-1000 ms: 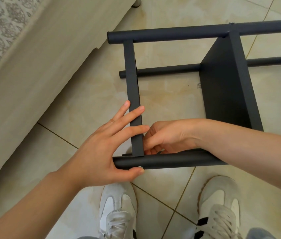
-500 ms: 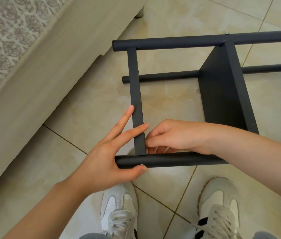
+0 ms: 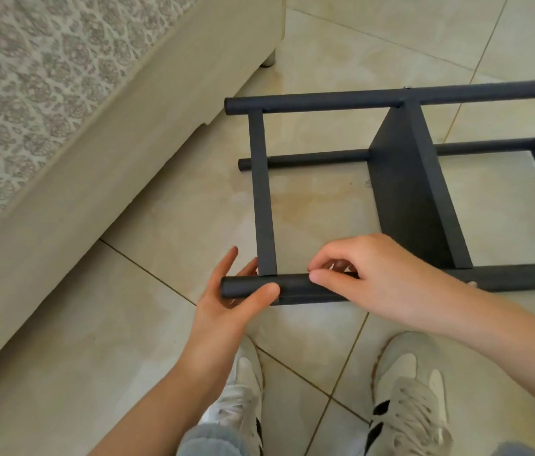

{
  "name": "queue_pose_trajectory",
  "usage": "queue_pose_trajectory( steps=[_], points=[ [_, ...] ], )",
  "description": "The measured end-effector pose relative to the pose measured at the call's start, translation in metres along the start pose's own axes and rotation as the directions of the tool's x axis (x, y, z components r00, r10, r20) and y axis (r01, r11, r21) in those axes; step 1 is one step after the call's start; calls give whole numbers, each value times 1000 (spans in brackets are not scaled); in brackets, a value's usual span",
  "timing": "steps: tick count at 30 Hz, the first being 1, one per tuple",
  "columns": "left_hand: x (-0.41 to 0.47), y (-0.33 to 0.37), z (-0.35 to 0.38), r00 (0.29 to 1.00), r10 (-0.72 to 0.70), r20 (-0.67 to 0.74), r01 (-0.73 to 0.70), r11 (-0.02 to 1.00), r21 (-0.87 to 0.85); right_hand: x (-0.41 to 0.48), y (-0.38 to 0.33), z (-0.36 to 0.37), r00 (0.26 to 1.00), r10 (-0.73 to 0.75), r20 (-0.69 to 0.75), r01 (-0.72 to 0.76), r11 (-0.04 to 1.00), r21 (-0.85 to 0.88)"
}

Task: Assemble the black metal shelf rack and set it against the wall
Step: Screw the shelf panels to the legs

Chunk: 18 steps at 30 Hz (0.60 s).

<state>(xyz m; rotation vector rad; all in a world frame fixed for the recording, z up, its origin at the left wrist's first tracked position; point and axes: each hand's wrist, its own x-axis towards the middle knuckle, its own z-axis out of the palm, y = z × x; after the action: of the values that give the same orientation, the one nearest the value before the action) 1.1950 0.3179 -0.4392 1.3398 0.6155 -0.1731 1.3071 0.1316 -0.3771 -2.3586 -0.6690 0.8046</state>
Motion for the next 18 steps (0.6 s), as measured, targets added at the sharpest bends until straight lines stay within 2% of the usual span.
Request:
queue_pose_trajectory(
  steps=[3, 6, 13, 18],
  points=[
    [-13, -5, 15, 993, -106, 42, 105, 993, 47, -10, 9, 2, 1000, 4, -29, -4, 1000, -13],
    [-19, -8, 27, 990, -141, 9, 139, 982, 129, -16, 13, 7, 999, -6, -41, 3, 998, -70],
    [-13, 5, 39, 997, -70, -45, 78, 976, 203, -24, 13, 1, 988, -45, -145, 21, 987, -159],
    [-14, 19, 45, 998, -17, -58, 29, 975, 221, -33, 8, -11, 987, -78, -141, 21, 932, -363]
  ],
)
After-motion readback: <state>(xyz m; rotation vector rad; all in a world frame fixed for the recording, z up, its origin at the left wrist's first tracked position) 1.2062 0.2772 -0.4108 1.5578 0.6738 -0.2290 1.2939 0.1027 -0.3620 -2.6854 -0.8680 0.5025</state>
